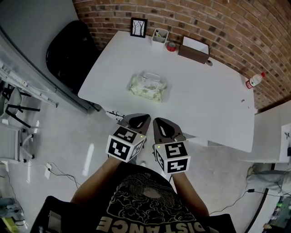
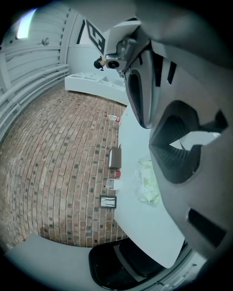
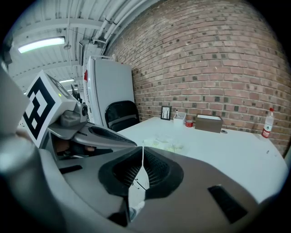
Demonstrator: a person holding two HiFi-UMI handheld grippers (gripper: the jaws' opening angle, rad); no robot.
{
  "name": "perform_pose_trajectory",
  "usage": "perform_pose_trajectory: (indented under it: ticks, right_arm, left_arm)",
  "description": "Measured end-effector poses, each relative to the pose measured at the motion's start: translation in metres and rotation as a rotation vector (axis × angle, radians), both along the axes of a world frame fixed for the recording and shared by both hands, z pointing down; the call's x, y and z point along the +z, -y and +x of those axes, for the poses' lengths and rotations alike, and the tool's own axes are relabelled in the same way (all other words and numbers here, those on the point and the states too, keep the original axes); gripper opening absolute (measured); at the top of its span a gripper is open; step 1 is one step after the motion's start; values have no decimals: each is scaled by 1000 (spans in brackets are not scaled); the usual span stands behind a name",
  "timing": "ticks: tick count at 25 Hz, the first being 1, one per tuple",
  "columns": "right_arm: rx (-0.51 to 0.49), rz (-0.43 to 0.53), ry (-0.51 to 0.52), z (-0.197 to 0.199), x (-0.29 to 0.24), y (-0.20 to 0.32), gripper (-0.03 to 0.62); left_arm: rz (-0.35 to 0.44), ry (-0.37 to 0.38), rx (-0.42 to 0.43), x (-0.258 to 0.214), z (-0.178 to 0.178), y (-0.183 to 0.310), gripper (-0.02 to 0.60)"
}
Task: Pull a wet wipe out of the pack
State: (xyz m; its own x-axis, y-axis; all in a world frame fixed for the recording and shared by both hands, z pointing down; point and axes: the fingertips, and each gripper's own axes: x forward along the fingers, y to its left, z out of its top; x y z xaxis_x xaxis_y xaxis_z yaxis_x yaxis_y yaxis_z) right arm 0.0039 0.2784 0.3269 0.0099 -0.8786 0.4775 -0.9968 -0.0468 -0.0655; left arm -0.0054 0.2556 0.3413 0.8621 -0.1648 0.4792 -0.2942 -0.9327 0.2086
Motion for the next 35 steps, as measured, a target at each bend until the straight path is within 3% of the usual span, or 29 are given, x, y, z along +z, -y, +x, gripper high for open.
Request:
perform_pose_trajectory:
  ticks: [12, 35]
  right_arm:
    - [24, -41, 19, 33, 16, 72, 20]
    - [59, -127, 21, 68, 51, 165, 21]
  left_arm:
    - [-24, 19, -9, 17, 29, 72, 11]
    - [33, 29, -26, 30, 55, 157, 11]
